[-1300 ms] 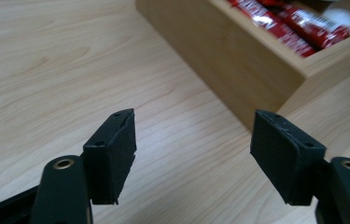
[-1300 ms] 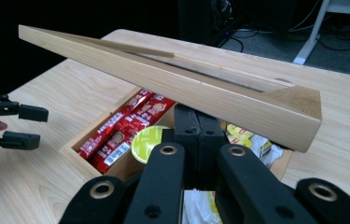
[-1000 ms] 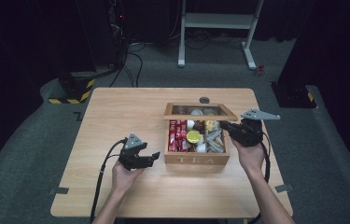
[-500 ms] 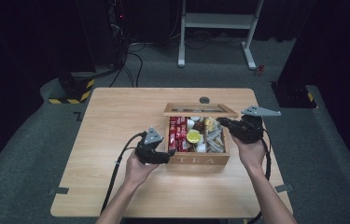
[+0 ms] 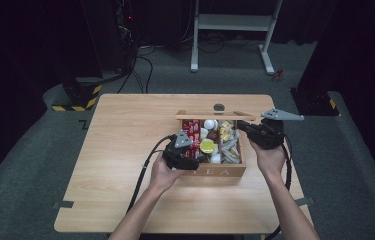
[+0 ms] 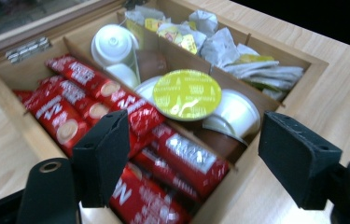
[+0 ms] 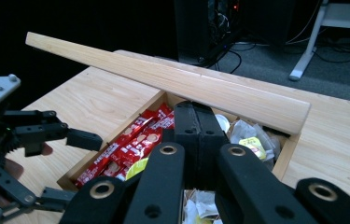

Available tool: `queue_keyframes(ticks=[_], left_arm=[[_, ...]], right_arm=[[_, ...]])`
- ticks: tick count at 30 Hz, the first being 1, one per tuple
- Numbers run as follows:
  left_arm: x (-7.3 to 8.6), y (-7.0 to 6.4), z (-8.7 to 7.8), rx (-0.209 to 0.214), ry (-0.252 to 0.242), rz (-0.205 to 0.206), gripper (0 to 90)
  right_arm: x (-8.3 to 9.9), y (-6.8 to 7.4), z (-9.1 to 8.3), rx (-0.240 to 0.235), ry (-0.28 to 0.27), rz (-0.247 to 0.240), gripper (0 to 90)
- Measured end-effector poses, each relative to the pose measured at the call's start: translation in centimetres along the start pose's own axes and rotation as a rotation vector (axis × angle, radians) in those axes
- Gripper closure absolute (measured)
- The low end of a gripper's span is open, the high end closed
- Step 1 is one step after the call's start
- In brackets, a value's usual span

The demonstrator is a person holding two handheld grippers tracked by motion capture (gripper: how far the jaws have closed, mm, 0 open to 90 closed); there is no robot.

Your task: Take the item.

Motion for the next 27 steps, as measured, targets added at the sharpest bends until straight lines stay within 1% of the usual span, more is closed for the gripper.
queue_keyframes(ticks=[2, 7, 9, 12, 14, 19, 22, 24, 25, 26, 27], left_arm=[[-0.4, -0.1, 0.5, -0.002, 0.007, 0.008, 25.3], [-0.9, -0.2, 1.9, 0.001, 0.014, 0.005, 24.9], [-1.0, -0.1, 2.4, -0.005, 0.023, 0.011, 24.9], [-1.0, -0.1, 3.1, -0.006, 0.029, 0.000, 24.8], [-1.0, 0.0, 3.4, -0.006, 0.032, -0.006, 24.7], [-1.3, 0.0, 4.4, -0.004, 0.053, 0.000, 24.4], [-1.6, -0.1, 5.0, -0.012, 0.071, 0.008, 24.5], [-1.8, -0.2, 5.3, -0.016, 0.082, 0.009, 24.7], [-1.8, -0.3, 5.5, -0.017, 0.085, 0.002, 24.8], [-1.9, -0.2, 5.6, -0.022, 0.087, 0.009, 24.9], [-1.9, -0.3, 5.6, -0.025, 0.089, 0.007, 25.4]], right_arm=[[-0.1, -0.1, 0.0, 0.001, -0.005, 0.003, 90.0], [-0.5, -0.2, -0.2, 0.006, -0.011, 0.005, 90.0], [-0.6, -0.3, -0.2, 0.008, -0.014, 0.005, 90.0], [-0.7, -0.3, -0.3, 0.009, -0.014, 0.009, 90.0], [-0.8, -0.3, -0.3, 0.008, -0.016, 0.009, 90.0], [-0.9, -0.4, -0.3, 0.008, -0.014, 0.007, 90.0], [-1.0, -0.4, -0.3, 0.011, -0.012, 0.010, 90.0], [-1.0, -0.4, -0.2, 0.010, -0.014, 0.010, 90.0], [-1.1, -0.4, -0.2, 0.010, -0.013, 0.008, 90.0], [-1.1, -0.4, -0.2, 0.009, -0.013, 0.008, 90.0], [-1.1, -0.4, -0.2, 0.009, -0.013, 0.008, 90.0]])
Point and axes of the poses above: each handheld gripper's, and its own axes: z roughly forward along the jaws, x roughly out of its underside, y roughly to its left, the point moved 4 cm from there along z, roughly forward along the jaws, and after that the axes turned 2 degrees about -x, right-handed, at the moved point
